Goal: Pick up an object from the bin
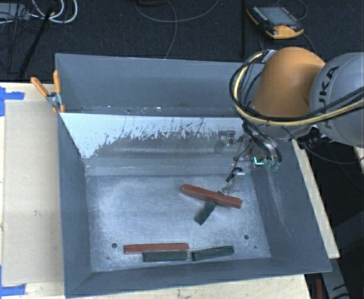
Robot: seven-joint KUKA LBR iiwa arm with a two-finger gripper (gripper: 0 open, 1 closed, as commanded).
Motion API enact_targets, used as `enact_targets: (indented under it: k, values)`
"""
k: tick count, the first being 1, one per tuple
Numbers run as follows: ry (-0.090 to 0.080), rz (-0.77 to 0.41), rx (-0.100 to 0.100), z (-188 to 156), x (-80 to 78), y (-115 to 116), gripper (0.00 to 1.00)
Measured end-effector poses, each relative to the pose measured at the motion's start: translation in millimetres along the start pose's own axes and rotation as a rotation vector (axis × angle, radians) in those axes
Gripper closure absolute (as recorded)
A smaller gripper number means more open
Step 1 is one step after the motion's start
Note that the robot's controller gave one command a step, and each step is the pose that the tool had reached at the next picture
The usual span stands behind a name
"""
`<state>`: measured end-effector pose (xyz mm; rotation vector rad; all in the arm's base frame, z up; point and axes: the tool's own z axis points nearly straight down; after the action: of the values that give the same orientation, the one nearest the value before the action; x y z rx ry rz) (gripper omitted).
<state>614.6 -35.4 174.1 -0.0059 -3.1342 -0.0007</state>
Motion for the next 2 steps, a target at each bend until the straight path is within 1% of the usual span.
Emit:
enact_targets:
  k: [1,2]
  values:
    - [0.004,0.009,0.0,109.9,75.9,3.8,0.0]
    - [-0.006,0.007,0.0,105.1,72.1,3.6,1.0]
